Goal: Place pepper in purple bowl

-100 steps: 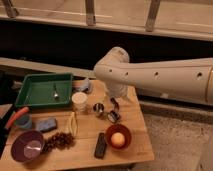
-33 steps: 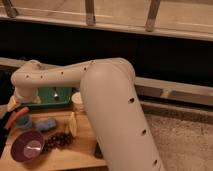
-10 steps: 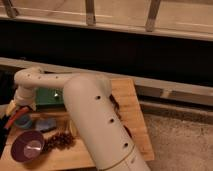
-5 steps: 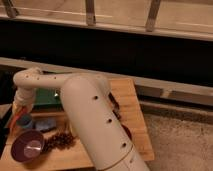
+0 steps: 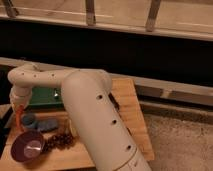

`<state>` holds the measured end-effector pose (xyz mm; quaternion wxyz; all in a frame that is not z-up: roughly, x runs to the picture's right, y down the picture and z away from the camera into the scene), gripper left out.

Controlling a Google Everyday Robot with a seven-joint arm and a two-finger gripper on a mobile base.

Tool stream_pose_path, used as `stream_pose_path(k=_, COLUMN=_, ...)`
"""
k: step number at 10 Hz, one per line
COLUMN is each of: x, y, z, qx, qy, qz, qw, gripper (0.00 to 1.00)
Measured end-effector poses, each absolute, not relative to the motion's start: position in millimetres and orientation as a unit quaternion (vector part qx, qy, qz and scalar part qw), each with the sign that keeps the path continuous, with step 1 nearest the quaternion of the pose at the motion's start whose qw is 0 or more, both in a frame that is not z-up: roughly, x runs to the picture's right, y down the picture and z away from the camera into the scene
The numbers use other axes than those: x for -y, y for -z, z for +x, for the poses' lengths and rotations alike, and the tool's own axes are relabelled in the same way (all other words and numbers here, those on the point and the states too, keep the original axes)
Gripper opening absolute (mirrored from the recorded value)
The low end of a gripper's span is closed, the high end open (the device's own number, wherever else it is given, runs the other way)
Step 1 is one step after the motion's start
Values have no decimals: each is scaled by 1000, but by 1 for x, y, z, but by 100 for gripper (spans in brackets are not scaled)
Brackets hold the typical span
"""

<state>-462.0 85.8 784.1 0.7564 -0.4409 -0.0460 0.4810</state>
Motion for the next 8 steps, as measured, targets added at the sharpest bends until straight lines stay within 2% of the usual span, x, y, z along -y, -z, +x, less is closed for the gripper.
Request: stream_pose_path(k=8, x=-84, y=-732, z=-468, qx=85, qy=-441, qz=-464, qw=763, gripper=0)
